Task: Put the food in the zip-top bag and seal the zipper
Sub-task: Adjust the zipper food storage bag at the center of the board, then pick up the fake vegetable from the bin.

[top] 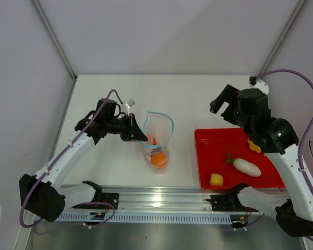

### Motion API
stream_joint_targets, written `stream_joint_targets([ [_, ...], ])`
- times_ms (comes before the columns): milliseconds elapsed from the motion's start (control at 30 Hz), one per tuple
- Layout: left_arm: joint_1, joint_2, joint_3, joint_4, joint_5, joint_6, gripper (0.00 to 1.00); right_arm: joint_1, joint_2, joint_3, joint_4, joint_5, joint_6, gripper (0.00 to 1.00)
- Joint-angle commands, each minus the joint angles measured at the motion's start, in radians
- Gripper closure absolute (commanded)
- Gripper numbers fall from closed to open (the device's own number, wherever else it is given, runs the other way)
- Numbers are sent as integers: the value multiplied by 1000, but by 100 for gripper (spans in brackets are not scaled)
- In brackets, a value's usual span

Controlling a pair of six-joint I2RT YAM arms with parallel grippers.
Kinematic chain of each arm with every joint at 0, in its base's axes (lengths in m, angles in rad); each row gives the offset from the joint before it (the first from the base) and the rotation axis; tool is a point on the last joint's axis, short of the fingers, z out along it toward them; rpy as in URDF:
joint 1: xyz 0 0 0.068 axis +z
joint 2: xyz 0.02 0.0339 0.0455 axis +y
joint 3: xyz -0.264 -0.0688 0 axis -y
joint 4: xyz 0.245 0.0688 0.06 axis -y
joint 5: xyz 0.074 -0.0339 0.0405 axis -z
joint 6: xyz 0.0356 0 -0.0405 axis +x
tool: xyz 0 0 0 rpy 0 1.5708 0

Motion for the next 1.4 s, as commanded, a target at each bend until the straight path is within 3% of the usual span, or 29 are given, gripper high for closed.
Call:
stream_joint_targets([
  [0, 4, -2, 39, 6, 14, 21, 99, -135, 25, -53, -51, 187, 147, 1],
  [200, 4, -19, 22, -3, 21, 21, 99, -495, 134, -171, -112, 124, 380, 0],
  [467, 4, -33, 12, -15, 32, 27, 99, -686, -6, -525, -77, 149, 704, 5],
  [733, 4, -30, 10, -14, 41, 30, 100, -721, -225, -694, -146, 303, 874, 11],
  [1100, 4, 7, -14, 8, 99, 15, 99, -755, -136, -805, -201, 219, 951, 5],
  [1367, 4, -2, -19, -7, 106, 4, 99, -797, -162, -882, -157, 279, 968, 6],
])
